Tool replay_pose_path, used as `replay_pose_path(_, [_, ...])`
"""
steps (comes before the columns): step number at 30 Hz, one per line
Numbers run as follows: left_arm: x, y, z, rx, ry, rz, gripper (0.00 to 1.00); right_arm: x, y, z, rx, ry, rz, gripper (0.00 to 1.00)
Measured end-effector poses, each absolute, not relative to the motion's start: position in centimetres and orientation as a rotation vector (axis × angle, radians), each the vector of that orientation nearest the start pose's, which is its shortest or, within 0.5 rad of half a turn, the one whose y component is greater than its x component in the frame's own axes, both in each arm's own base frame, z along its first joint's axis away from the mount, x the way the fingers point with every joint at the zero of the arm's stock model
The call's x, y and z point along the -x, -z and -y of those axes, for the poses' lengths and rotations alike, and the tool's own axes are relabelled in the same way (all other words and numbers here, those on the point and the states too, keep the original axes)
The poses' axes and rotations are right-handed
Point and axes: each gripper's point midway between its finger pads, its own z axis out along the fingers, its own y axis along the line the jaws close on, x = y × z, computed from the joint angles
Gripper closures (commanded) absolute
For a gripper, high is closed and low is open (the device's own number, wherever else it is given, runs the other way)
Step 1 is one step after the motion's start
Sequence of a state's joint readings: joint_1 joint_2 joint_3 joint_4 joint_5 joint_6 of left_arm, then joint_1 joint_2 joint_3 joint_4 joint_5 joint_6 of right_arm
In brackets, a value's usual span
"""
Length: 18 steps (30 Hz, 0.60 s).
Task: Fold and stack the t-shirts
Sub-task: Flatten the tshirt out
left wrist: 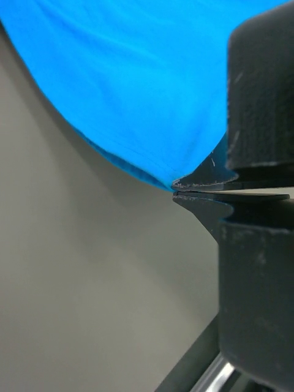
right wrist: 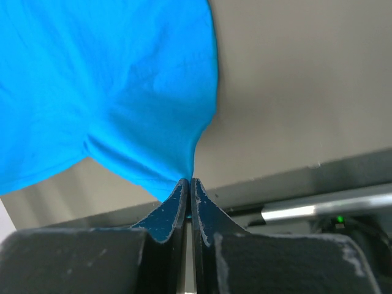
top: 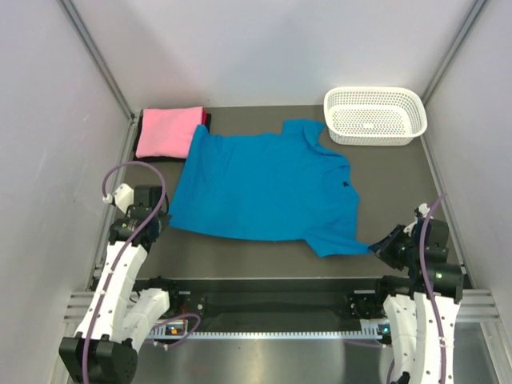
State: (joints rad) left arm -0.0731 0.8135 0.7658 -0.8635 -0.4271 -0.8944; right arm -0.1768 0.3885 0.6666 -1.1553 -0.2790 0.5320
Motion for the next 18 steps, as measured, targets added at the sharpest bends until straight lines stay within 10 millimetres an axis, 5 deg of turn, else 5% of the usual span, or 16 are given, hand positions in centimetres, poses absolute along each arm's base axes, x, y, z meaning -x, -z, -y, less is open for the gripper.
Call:
replay_pose_path(8, [-21.0, -13.5, -1.8, 1.142, -0.027, -2.146, 1.0, -10.6, -13.4, -4.7, -0.714, -0.467, -2.353, 1.0])
replay_pose_path(18, [-21.4, -12.2, -2.1, 1.19, -0.078, -2.161, 1.0, -12.2, -12.3, -3.8, -0.782, -0.413, -2.458, 1.0])
